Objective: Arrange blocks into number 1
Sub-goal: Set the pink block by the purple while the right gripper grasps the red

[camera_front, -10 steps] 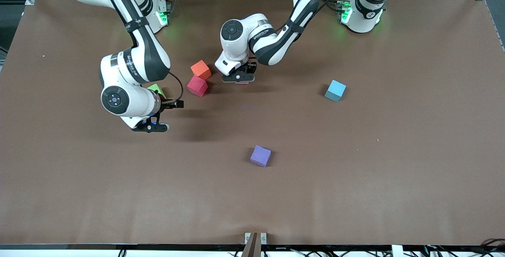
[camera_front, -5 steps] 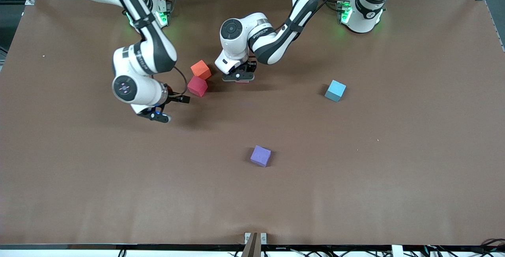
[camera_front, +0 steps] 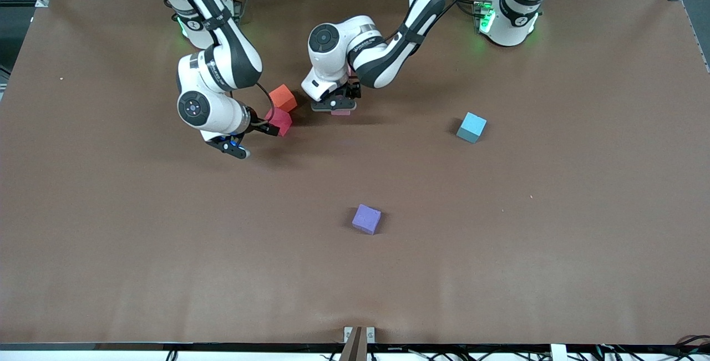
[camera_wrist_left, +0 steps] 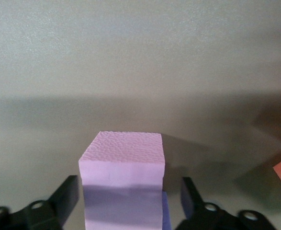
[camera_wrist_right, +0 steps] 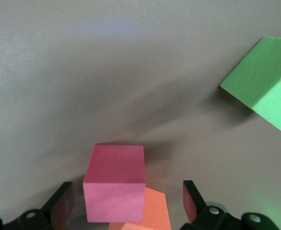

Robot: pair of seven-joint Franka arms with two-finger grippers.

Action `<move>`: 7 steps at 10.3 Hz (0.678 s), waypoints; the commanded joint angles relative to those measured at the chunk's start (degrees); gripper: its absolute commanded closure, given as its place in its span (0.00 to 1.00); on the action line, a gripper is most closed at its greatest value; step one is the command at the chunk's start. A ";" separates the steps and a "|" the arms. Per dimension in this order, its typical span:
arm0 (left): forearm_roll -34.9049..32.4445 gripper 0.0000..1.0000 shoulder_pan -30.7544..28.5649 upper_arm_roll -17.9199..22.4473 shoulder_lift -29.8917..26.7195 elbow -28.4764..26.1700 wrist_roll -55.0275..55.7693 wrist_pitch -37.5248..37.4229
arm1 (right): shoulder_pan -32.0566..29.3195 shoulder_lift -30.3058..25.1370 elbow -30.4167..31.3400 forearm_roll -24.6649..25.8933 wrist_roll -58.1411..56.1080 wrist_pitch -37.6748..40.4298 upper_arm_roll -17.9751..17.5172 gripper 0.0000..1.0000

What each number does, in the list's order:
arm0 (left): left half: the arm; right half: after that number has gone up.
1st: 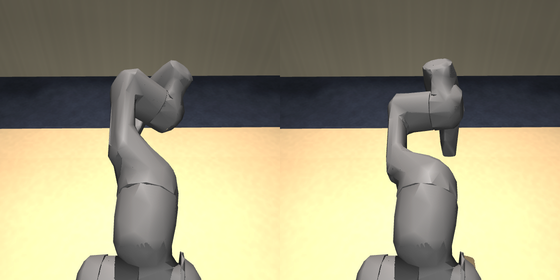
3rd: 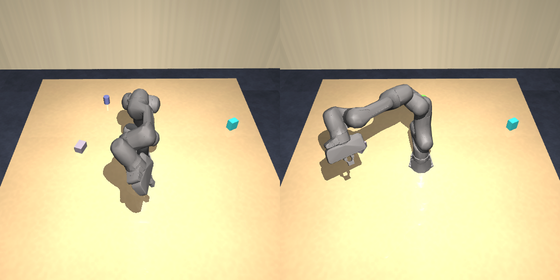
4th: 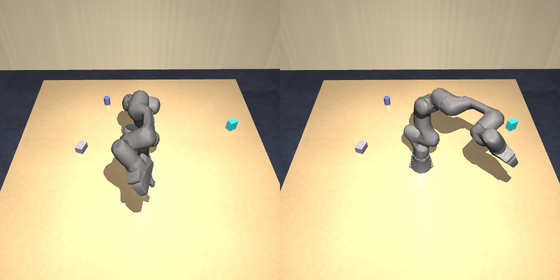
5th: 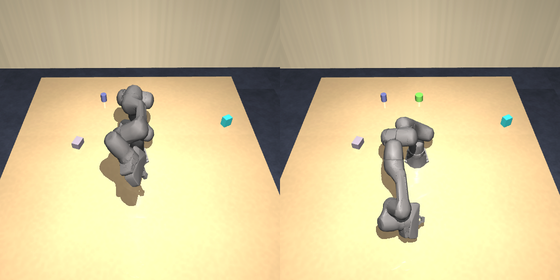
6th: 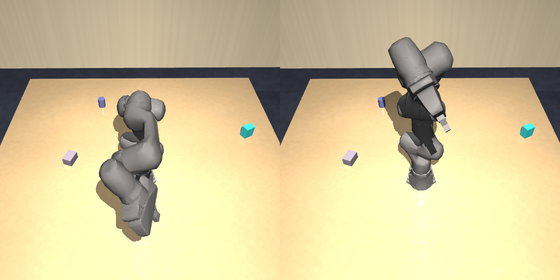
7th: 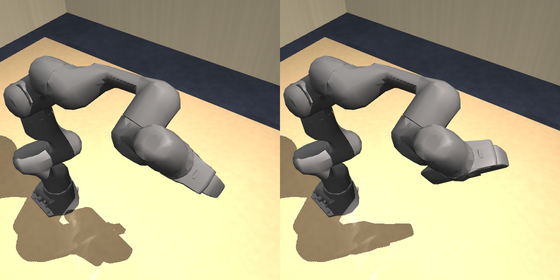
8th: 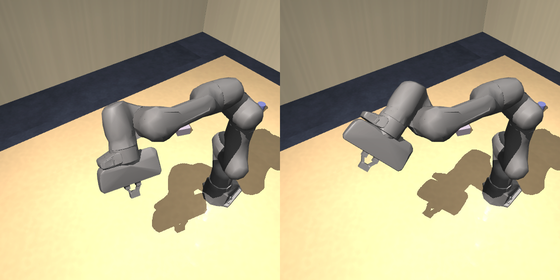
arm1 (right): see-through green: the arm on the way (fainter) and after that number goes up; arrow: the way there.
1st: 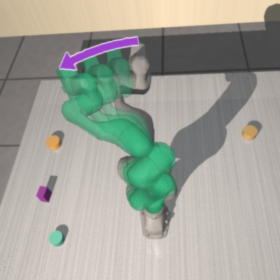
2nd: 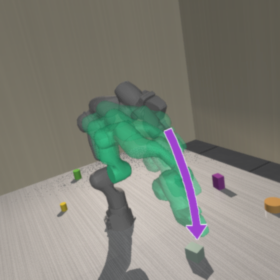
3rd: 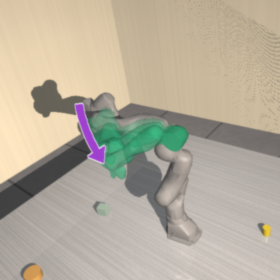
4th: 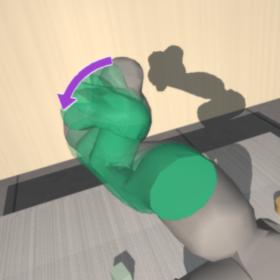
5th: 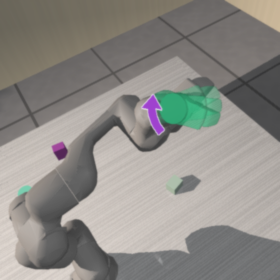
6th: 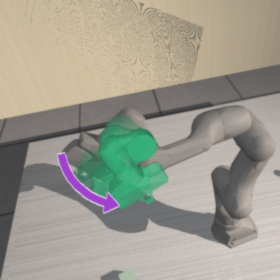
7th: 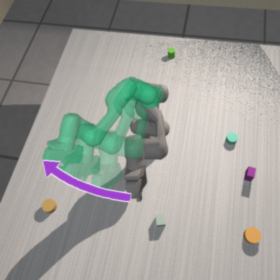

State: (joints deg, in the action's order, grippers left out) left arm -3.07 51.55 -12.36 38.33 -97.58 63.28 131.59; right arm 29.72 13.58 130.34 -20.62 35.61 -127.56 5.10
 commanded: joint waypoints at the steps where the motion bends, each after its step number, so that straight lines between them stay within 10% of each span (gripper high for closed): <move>1: -1.23 0.00 -0.04 0.49 -2.47 -1.21 2.36 0.33 | 1.64 -2.34 3.34 -5.46 0.60 -2.69 0.08 0.00; 7: -1.58 0.00 -1.10 10.76 -1.43 4.58 13.31 0.33 | 6.75 -1.28 6.42 -7.06 0.51 -9.81 0.09 0.00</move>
State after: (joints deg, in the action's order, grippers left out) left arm -3.33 50.17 -3.43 35.56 -94.89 69.86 131.71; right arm 35.64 13.49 135.00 -26.17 35.79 -136.03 5.01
